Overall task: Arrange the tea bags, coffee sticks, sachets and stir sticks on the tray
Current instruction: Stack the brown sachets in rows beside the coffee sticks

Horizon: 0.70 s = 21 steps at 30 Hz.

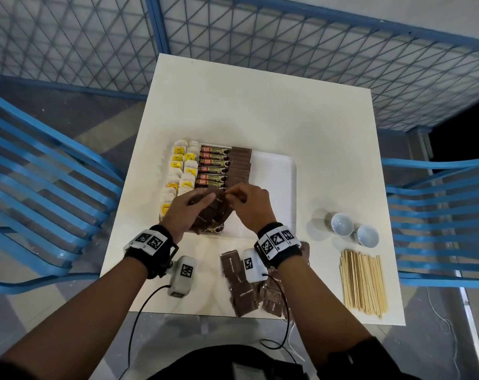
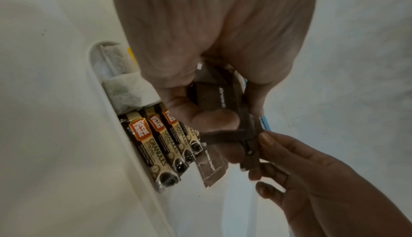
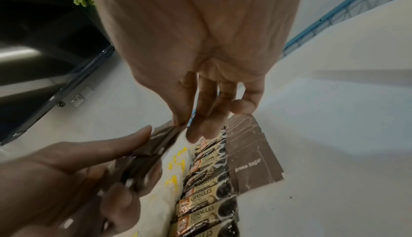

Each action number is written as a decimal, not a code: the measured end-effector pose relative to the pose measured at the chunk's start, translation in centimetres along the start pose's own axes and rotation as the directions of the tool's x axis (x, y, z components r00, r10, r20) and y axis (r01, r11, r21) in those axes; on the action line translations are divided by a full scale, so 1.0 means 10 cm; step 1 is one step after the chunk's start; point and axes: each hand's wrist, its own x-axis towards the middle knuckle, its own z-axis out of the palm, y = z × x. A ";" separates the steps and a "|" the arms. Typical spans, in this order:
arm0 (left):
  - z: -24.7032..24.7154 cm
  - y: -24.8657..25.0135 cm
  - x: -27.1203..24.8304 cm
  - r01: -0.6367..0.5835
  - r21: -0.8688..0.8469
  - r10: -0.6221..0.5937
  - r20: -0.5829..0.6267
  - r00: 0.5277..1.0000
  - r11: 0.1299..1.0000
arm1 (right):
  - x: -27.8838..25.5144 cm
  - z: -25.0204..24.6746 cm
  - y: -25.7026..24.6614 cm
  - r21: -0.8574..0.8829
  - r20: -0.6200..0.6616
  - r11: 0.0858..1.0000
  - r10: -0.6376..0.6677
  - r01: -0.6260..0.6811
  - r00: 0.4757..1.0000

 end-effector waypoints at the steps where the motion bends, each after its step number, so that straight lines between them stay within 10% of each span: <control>1: 0.01 -0.02 0.01 -0.004 0.036 0.005 -0.011 1.000 0.999 | 0.00 -0.01 0.00 0.000 -0.025 1.000 -0.003 0.003 1.000; 21: 0.13 -0.13 -0.02 -0.033 -0.002 0.033 -0.001 0.999 0.999 | -0.08 0.04 0.19 0.193 0.014 0.968 0.162 -0.162 0.987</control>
